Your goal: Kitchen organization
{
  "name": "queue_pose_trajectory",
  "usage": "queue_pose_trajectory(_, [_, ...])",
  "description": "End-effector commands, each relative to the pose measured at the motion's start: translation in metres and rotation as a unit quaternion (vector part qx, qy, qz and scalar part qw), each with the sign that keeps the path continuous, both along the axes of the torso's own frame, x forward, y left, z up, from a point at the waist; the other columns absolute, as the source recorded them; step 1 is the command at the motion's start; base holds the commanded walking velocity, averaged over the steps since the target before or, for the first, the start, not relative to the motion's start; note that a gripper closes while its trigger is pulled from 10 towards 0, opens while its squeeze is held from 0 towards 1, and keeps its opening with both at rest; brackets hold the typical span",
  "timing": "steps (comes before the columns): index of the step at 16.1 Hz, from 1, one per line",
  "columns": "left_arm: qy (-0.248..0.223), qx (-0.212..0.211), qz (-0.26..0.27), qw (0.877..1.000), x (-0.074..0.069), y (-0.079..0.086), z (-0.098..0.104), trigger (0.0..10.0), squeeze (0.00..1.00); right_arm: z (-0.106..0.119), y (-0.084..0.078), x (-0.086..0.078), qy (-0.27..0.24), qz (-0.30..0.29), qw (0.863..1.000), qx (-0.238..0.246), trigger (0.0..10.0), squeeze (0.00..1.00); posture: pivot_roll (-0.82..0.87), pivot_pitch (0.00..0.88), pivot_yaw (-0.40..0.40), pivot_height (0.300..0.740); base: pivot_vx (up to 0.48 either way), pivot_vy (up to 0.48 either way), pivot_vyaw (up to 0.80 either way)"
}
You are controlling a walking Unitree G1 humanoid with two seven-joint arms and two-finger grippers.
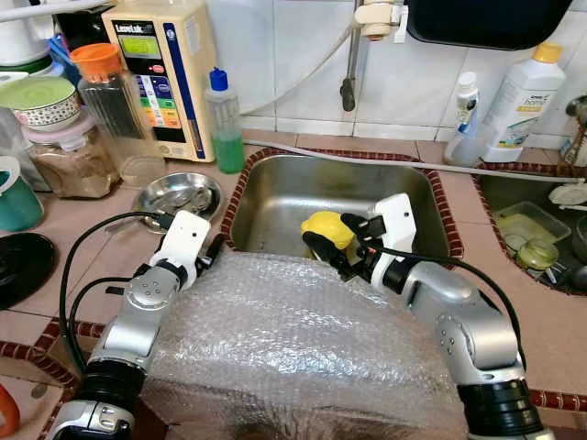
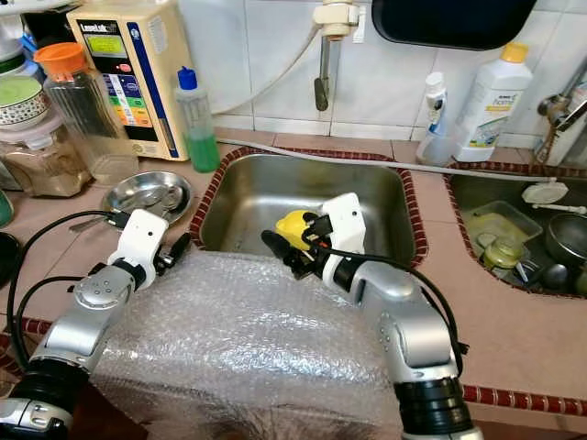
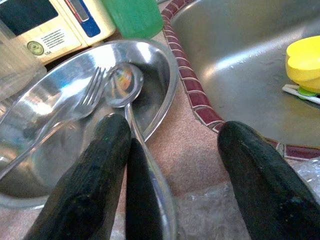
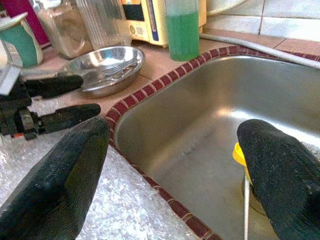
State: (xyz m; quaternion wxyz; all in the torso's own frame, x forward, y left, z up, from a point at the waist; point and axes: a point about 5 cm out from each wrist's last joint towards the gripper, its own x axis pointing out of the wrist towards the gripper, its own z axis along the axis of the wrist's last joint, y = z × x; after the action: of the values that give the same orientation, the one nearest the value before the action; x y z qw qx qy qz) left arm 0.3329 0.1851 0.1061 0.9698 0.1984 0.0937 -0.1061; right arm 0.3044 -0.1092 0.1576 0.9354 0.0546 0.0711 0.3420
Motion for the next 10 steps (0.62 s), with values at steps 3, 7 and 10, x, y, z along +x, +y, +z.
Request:
queue_pose_trajectory(3, [0.009,0.007,0.011,1.000,0.0010,0.0052,-0.0025,0.0,0.00,0.0079,-0.0013,0.0010,-0.009,-0.006,1.000,0.004,10.0,0.00,0.06,0.000,0.031,0.740,0.000,0.000,0.00])
queue_pose_trajectory(7, [0.006,0.008,0.013,1.000,0.0014,0.0071,-0.0014,0.0,0.00,0.0101,-0.0021,0.0027,-0.004,-0.010,1.000,0.008,10.0,0.00,0.07,0.000,0.030,0.740,0.000,0.000,0.00])
queue_pose_trajectory(10, [0.000,0.012,0.017,1.000,0.0022,0.0089,0.0010,0.0,0.00,0.0115,-0.0022,0.0029,-0.002,-0.011,1.000,0.017,10.0,0.00,0.07,0.000,0.029,0.740,0.000,0.000,0.00])
